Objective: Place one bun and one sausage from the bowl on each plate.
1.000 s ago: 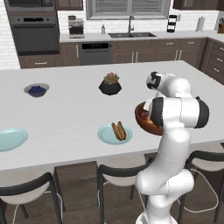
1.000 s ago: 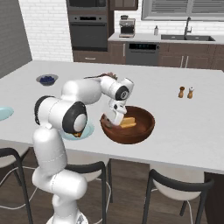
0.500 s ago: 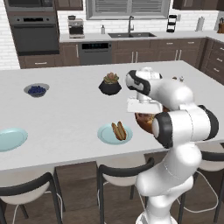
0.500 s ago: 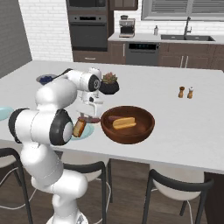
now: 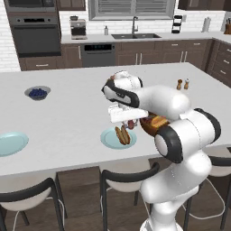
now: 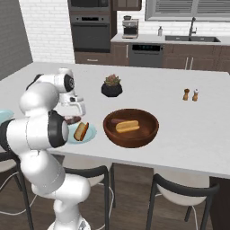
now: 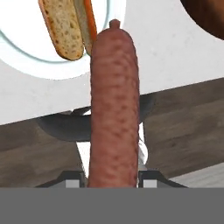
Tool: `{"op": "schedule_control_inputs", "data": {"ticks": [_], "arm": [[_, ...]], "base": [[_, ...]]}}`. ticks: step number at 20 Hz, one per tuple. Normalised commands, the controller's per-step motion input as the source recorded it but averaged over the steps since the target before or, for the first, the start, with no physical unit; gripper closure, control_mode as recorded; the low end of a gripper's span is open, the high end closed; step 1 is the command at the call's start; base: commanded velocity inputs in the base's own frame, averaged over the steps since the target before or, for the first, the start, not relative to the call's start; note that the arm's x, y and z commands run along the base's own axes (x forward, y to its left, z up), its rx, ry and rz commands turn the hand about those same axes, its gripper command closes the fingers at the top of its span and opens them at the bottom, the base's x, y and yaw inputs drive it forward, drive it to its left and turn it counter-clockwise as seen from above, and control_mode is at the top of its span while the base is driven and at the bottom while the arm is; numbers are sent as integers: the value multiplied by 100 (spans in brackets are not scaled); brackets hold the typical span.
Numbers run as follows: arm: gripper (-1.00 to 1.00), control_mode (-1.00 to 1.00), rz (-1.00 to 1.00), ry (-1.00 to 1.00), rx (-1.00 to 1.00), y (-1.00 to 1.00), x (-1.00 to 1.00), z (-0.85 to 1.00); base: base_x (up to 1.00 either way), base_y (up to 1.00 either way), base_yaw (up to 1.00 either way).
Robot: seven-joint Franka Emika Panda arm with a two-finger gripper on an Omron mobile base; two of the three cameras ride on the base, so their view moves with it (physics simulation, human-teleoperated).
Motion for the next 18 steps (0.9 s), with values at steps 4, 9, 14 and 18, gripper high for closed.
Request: {"op": "schedule_control_inputs", "data": {"ticks": [4, 9, 14, 18], "arm": [[100, -100, 13, -3, 5, 25, 61, -15], [100, -100, 6, -1, 12, 33, 35, -59], [100, -100, 3, -9, 10, 24, 34, -51], [100, -100, 0, -9, 3, 22, 46, -53]], "base": [[0, 0, 0], [0, 0, 0], [0, 0, 0], [0, 0, 0]]}}
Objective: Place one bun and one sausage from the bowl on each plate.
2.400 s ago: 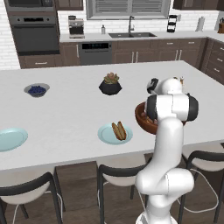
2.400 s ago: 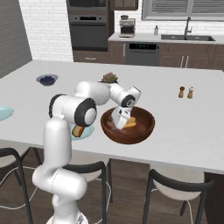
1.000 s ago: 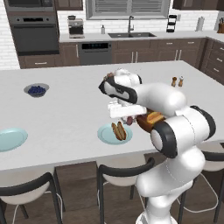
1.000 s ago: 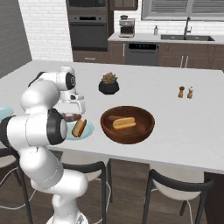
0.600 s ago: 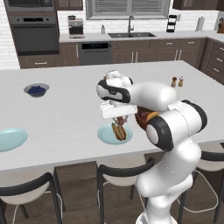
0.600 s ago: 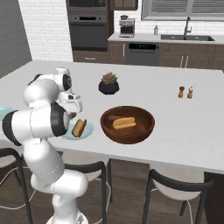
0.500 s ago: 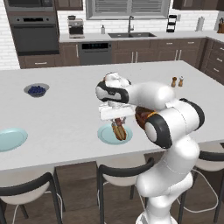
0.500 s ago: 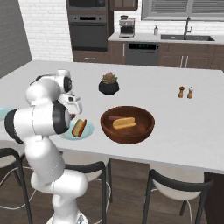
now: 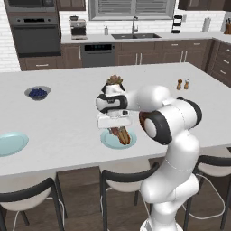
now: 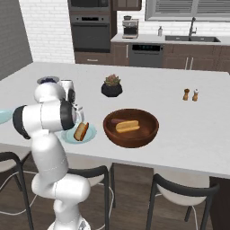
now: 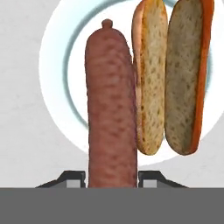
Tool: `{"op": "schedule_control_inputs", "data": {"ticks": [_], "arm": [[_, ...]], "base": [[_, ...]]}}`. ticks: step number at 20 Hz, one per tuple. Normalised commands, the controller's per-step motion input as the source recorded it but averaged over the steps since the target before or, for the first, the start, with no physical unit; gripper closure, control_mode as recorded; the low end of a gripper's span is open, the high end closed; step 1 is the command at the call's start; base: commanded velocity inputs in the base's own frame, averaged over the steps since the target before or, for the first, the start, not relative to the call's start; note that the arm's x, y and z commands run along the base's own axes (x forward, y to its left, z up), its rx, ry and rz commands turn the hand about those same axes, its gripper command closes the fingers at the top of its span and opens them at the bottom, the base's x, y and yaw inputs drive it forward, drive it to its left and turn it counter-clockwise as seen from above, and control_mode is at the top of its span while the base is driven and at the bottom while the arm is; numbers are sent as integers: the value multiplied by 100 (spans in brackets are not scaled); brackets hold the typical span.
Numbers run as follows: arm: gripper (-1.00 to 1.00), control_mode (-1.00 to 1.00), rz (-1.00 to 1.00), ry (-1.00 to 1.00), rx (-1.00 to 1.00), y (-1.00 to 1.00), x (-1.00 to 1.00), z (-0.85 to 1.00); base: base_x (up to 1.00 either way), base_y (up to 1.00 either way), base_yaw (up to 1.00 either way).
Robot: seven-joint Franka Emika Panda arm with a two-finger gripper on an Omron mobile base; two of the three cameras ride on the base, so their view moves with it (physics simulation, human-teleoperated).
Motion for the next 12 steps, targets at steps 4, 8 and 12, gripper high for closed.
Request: {"op": "schedule_control_inputs", "data": {"ticks": [4, 8, 12], "arm": [[100, -100, 0, -8, 1, 24, 46, -56], [100, -100, 0, -6, 0, 9, 40, -44], [100, -100, 0, -7, 0, 0, 23, -33]], "base": [[0, 0, 0], [0, 0, 0], [0, 0, 0]]}}
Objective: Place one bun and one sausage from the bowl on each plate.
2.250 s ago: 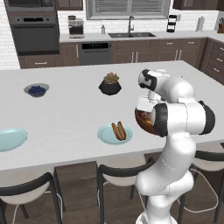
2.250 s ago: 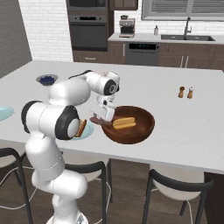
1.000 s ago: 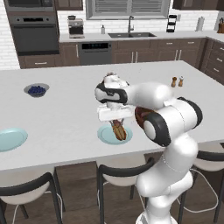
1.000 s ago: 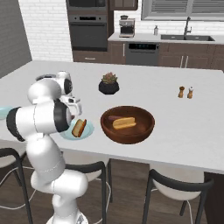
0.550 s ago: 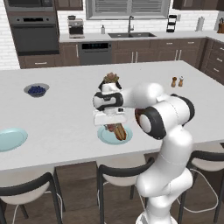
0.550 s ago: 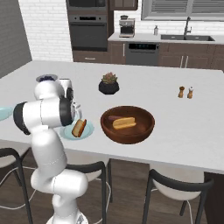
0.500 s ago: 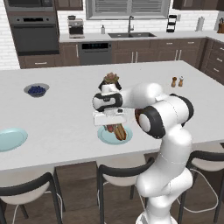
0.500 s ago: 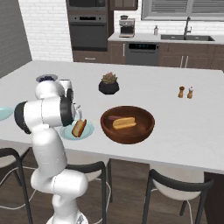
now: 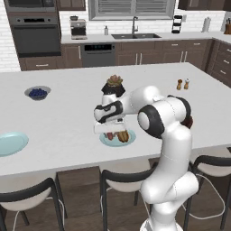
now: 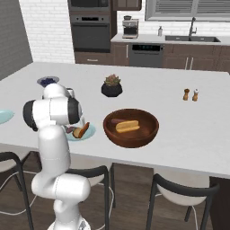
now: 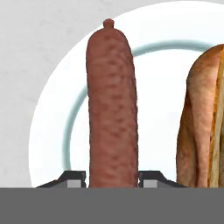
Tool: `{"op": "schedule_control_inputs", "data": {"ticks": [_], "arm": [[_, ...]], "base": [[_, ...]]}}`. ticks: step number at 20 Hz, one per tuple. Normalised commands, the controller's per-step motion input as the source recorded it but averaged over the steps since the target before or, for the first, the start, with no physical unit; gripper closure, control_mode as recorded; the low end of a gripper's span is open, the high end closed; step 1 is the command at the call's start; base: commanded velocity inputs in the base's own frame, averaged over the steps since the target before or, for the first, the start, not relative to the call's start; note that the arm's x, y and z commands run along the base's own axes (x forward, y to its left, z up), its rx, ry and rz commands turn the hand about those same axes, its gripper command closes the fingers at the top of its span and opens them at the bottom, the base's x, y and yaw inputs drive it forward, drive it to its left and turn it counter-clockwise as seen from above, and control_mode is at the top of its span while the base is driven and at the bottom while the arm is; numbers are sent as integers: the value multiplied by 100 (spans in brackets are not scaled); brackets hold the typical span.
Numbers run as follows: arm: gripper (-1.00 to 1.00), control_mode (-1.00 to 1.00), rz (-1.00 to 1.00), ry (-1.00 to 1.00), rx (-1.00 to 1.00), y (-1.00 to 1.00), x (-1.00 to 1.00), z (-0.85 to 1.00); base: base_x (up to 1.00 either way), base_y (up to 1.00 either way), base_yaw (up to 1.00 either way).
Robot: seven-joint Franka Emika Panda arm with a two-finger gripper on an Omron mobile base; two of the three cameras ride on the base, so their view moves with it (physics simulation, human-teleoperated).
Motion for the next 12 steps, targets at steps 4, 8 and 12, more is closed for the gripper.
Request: {"op": "schedule_control_inputs", "data": {"ticks": [4, 8, 12], "arm": [[100, -100, 0, -6, 0, 0, 0, -16], [-100, -100, 0, -7, 0, 0, -3, 0], [-100, -100, 0, -14, 1, -2, -22, 6]], "base": [[0, 0, 0], [0, 0, 0], [0, 0, 0]]}}
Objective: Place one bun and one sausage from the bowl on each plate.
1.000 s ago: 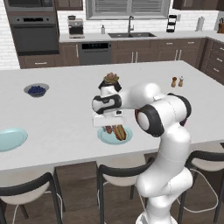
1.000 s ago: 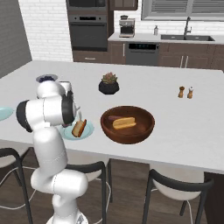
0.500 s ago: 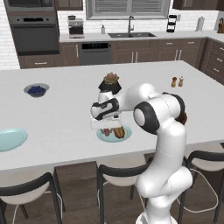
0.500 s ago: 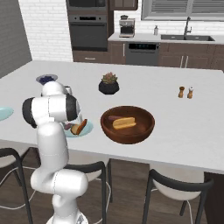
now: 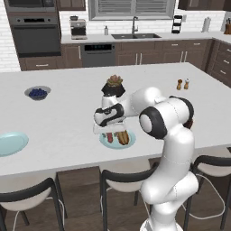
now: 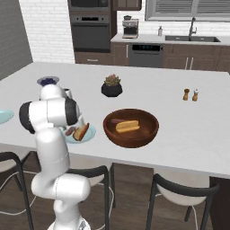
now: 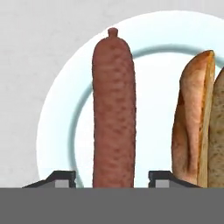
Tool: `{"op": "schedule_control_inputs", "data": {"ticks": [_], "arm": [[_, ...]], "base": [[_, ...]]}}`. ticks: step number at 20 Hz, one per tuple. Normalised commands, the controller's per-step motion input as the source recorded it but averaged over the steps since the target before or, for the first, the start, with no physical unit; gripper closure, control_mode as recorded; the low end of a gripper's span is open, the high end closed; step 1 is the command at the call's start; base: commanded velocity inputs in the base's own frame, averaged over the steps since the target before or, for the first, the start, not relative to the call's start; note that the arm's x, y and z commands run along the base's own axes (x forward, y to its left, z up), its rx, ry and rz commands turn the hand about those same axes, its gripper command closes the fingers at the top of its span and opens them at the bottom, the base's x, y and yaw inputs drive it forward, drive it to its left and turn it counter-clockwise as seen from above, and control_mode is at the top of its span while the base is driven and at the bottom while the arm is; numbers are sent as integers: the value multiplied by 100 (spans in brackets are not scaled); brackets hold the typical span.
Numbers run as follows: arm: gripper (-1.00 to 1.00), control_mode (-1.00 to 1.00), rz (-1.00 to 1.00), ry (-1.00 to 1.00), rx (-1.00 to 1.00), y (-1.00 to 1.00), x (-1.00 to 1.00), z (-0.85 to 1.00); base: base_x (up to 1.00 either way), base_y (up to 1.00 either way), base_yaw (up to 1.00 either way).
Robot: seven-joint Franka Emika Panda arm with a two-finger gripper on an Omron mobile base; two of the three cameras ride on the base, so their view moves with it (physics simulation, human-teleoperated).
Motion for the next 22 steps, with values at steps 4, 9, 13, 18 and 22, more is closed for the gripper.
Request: {"op": "schedule_control_inputs", "data": {"ticks": [4, 9, 13, 18, 22], "arm": [[-100, -100, 0, -22, 1, -9, -48, 38], [-100, -100, -4, -8, 8, -32, -19, 88], [-100, -100, -14, 0, 13, -69, 0, 64], [-100, -100, -18, 0, 14, -82, 6, 43], [-100, -100, -21, 0, 11, -85, 32, 4]], "base": [[0, 0, 0], [0, 0, 0], [0, 0, 0], [0, 0, 0], [0, 0, 0]]}}
